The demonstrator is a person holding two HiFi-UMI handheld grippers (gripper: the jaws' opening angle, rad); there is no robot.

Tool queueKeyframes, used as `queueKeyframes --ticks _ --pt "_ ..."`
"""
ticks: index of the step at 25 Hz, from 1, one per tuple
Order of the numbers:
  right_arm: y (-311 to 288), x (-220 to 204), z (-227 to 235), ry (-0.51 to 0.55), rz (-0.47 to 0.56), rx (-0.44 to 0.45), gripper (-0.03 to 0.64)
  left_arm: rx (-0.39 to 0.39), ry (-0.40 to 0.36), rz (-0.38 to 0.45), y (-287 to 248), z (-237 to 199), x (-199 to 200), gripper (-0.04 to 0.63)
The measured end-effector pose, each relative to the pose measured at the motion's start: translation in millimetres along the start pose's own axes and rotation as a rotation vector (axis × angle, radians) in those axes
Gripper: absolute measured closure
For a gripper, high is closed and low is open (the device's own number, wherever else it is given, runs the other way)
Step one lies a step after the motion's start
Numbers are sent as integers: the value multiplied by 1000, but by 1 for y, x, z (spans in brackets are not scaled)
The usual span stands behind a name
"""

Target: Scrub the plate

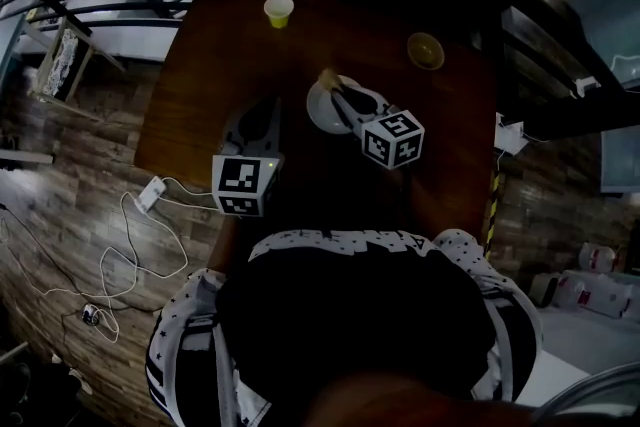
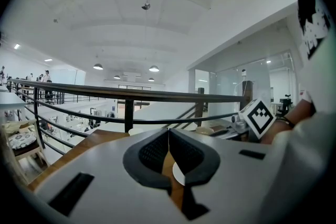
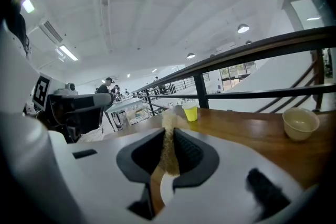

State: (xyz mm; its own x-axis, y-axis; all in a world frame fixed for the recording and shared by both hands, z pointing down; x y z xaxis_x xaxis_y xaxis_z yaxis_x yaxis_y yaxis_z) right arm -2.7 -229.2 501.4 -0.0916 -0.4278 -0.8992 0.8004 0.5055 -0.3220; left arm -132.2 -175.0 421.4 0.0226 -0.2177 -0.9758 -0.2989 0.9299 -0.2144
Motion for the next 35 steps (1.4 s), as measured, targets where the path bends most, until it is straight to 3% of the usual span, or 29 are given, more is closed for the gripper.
queueKeyframes --ticks 6,12,17,35 --pt "-15 -15 16 -55 -32 -18 566 2 -15 -7 0 -1 1 581" --pt "-28 -27 16 30 -105 -18 566 14 -19 -5 2 -5 3 581" --pt "-34 -32 18 -22 -108 27 567 25 -12 -8 5 -5 3 581" --pt "-54 -55 35 -22 -195 6 567 37 -22 -6 4 2 4 581"
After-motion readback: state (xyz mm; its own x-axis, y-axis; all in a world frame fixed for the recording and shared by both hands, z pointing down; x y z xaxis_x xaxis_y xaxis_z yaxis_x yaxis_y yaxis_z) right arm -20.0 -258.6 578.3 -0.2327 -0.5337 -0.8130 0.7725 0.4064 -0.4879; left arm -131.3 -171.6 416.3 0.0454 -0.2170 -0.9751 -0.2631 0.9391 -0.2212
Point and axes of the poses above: the fingertips, and each gripper's own axes: y backward along the fingers, z to its right, x out of its top, the point moved 2 cm from there along y, backward along the fingers, and after that the axes turned 6 degrees about x, right-handed, at the moved point
